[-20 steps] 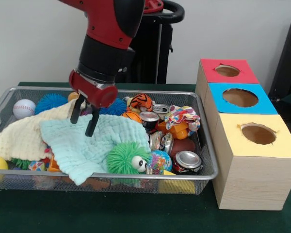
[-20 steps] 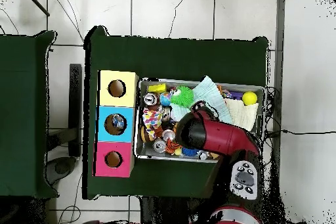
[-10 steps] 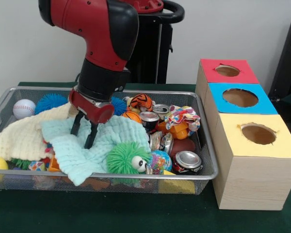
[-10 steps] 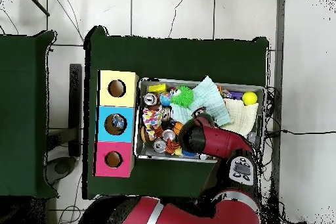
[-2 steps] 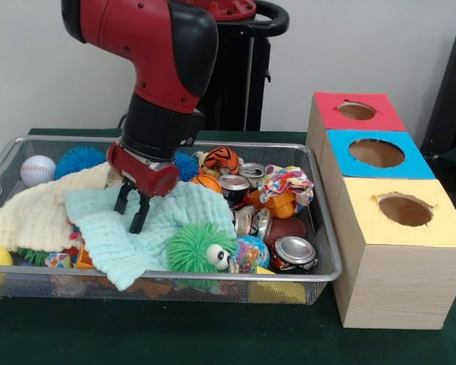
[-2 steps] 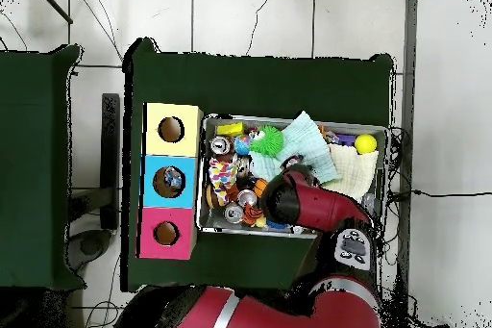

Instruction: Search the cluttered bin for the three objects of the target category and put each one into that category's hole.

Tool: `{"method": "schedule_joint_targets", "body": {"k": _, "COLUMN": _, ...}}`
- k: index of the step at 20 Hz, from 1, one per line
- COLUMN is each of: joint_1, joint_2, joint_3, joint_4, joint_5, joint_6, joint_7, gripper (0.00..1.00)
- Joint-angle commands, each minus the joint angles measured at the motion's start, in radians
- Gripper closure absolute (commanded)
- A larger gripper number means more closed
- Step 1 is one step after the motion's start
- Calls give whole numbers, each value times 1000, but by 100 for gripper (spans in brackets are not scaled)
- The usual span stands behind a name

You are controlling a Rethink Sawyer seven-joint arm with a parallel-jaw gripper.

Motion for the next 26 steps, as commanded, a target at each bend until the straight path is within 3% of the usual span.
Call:
{"method": "schedule_joint_targets", "body": {"k": 1, "joint_1": -7, "joint_2": 79, "joint_3": 118, "joint_4": 39, "joint_5": -43, "joint_6": -28, "joint_7": 63, "gripper": 100}}
{"method": "schedule_joint_targets", "body": {"k": 7, "joint_1": 8, "joint_2": 52, "joint_3": 115, "joint_4": 55, "joint_5": -29, "joint_6": -2, "joint_7": 72, "gripper": 100}}
{"method": "schedule_joint_targets", "body": {"k": 17, "joint_1": 49, "joint_2": -117, "joint_3": 198, "joint_4": 255, "joint_5": 50, "joint_6": 135, "joint_7": 146, "gripper": 100}}
{"method": "schedule_joint_targets", "body": {"k": 21, "joint_1": 118, "joint_2": -122, "joint_3": 166, "joint_4": 272, "joint_5": 100, "joint_6": 109, "joint_7": 195, "gripper": 100}}
{"method": "schedule_joint_targets", "body": {"k": 26, "joint_1": 153, "joint_2": -122, "joint_3": 189, "joint_4": 308, "joint_5": 170, "joint_6": 97, "joint_7": 228, "gripper": 100}}
